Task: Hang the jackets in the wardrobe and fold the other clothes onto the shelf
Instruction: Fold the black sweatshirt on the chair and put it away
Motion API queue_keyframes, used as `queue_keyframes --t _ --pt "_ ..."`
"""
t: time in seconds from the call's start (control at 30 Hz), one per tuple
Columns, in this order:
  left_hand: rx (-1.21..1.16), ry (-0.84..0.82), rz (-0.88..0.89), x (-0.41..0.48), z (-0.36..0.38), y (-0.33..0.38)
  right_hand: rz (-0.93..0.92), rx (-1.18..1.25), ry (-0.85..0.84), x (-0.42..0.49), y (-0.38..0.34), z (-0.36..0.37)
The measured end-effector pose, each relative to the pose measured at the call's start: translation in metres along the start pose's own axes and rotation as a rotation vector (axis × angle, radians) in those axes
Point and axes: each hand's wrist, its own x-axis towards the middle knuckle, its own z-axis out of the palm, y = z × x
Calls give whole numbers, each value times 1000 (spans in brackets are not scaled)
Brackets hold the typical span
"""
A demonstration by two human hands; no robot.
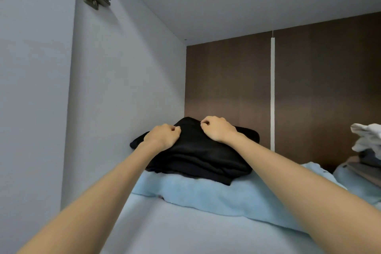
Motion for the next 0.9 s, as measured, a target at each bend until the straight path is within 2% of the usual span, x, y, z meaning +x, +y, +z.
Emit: queue_keyframes --t 0.27,0.43,0.63,0.9 --pt "-69 265 141 -57 -33 22 -140 106 285 -52 1 -36" --pt "6 377 210 -113 -33 42 -199 104 360 -100 4 -47" --pt "103 390 208 -171 -34 51 -226 -22 346 -153 -2 -46" --pt "21 358 331 -252 -59 30 -118 -90 366 -255 -39 -44"
